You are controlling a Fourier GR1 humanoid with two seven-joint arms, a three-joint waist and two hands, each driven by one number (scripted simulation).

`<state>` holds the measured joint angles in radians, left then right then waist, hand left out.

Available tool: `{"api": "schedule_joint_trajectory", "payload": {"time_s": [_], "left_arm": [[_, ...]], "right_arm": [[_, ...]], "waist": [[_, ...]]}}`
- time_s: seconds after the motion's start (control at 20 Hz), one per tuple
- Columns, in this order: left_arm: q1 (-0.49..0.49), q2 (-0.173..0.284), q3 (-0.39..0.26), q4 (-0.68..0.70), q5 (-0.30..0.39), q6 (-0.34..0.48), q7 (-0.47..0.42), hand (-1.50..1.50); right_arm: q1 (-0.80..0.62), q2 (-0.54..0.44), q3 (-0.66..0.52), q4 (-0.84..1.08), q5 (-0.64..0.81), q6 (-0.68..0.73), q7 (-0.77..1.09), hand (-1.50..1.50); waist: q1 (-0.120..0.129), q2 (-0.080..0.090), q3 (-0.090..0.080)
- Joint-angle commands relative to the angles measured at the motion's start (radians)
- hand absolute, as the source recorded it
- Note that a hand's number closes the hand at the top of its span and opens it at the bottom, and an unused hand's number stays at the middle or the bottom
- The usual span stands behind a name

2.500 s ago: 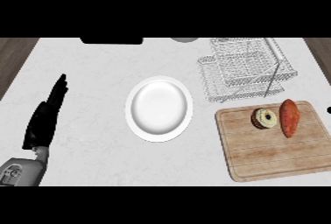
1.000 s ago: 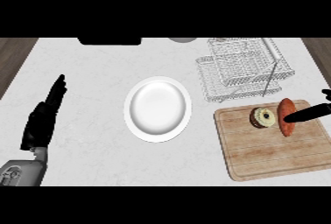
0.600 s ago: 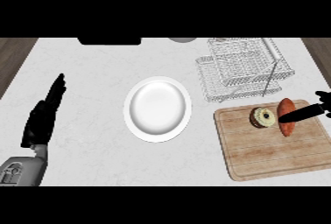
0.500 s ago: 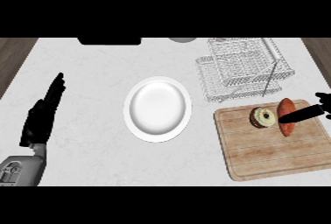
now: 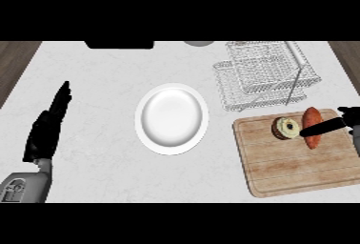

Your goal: Pick the sweet potato from the cutting board and place it in the tiered basket

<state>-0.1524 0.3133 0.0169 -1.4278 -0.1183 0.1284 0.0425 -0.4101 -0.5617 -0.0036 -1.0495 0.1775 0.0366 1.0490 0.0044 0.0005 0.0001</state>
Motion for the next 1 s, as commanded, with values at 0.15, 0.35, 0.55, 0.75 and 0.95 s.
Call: {"api": "schedule_joint_trajectory", "payload": {"time_s": [0.15, 0.35, 0.55, 0.75, 0.95], "left_arm": [[0.05, -0.011, 0.027, -0.055, -0.013, -0.03, -0.005, 0.0], [0.02, -0.011, 0.039, -0.055, -0.028, -0.042, 0.025, 0.0], [-0.005, -0.032, 0.034, -0.066, -0.04, -0.034, 0.062, 0.0], [-0.021, -0.033, 0.029, -0.052, -0.037, -0.042, 0.053, 0.0], [-0.028, -0.03, 0.048, -0.041, -0.044, -0.057, 0.061, 0.0]], "right_arm": [[-0.061, 0.041, -0.043, 0.113, 0.041, 0.037, 0.006, -1.5], [-0.011, 0.108, -0.048, 0.13, 0.055, -0.008, -0.056, -1.5], [-0.038, 0.121, -0.068, 0.152, 0.014, 0.065, -0.046, 1.5], [-0.075, 0.079, 0.009, 0.223, 0.066, 0.177, -0.176, 1.5], [-0.049, 0.072, -0.007, 0.168, 0.098, 0.152, -0.181, 1.5]], "waist": [[0.003, 0.0, 0.0], [0.0, 0.0, 0.0], [0.0, 0.0, 0.0], [0.011, 0.004, 0.001], [-0.002, 0.0, 0.0]]}}
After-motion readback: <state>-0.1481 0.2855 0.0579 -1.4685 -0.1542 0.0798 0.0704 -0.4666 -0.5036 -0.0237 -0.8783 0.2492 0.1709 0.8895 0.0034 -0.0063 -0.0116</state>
